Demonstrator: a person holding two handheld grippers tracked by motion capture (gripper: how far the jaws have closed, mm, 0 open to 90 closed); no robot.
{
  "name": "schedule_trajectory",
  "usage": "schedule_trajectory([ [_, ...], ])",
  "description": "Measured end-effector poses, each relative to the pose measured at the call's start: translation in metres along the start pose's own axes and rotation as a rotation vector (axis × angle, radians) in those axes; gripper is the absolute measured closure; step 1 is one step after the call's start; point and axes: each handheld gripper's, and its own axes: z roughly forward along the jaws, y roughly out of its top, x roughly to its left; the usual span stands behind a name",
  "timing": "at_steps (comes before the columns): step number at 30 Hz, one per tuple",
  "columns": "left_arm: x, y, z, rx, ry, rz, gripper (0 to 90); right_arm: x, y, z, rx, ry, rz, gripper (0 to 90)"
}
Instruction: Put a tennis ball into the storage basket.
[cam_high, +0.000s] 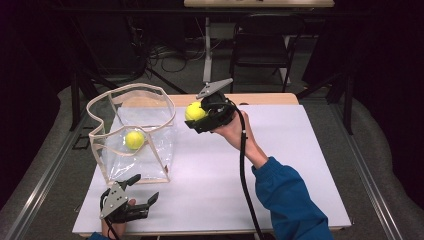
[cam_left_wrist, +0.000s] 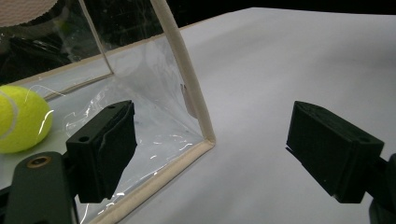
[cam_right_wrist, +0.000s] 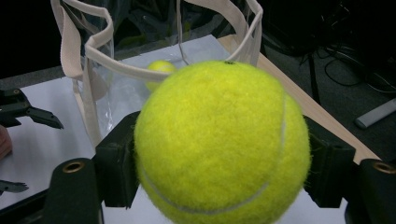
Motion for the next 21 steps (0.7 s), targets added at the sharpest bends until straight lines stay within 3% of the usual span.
schedule_trajectory([
  [21, 0.001, 0.000, -0.001, 0.000, 0.003, -0.001, 15.8, 0.004, 0.016, -0.001, -0.046, 0.007, -0.012, 26.2],
])
